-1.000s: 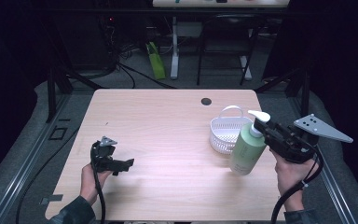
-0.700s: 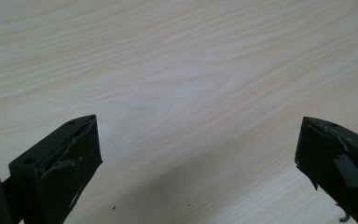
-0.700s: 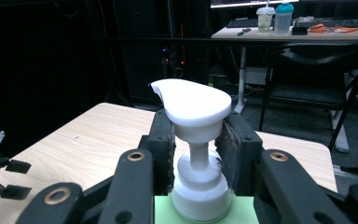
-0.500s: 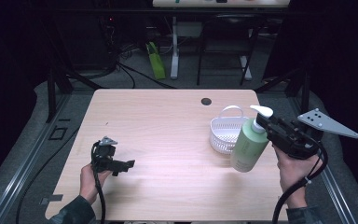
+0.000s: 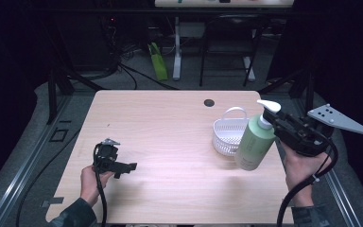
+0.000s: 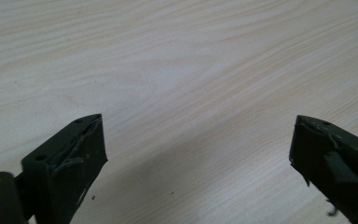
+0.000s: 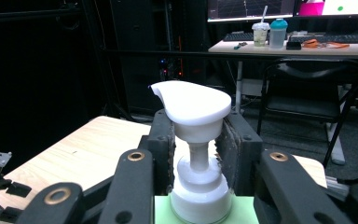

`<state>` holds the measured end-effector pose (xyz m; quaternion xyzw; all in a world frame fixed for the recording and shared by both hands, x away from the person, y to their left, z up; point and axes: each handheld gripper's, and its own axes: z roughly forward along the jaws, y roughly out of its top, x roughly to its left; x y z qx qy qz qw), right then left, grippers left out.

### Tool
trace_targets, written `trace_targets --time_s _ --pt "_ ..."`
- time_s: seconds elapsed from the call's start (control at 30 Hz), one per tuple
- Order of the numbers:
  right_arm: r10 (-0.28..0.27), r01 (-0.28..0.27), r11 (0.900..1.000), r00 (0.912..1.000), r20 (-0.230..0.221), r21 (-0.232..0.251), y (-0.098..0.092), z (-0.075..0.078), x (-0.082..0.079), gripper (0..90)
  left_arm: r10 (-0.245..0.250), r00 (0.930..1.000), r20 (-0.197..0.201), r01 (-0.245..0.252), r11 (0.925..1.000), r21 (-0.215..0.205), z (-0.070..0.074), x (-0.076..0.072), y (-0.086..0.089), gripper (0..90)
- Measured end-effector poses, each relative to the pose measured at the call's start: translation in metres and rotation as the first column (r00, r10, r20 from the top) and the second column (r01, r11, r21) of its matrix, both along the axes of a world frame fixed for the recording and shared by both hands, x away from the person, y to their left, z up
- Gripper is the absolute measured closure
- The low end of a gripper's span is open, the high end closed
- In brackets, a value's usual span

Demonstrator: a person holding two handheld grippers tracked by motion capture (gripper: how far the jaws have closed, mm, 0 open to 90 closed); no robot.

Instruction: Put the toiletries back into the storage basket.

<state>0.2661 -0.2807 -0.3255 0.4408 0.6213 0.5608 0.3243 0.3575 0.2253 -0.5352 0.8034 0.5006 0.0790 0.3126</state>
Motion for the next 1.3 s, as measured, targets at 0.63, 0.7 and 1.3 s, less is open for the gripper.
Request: trace_targets --time_s 0.63,0.7,1.3 --pt "-0.01 0.01 1.0 0.9996 0.027 0.0 -0.002 0.015 0.003 67.7 0.019 0.9998 -0.003 -0.019 0.9995 0.024 0.002 -0.001 -0.003 14.5" --pt "-0.01 0.01 1.0 0.9995 0.03 -0.002 -0.001 0.017 0.003 67.7 0.019 0.9998 -0.006 -0.019 0.9994 0.029 0.002 -0.001 -0.004 14.5" --pt "-0.018 0.018 1.0 0.9984 0.053 -0.01 -0.001 0.034 0.009 67.7 0.02 0.9997 -0.013 -0.019 0.9996 0.021 0.002 0.0 -0.003 10.7"
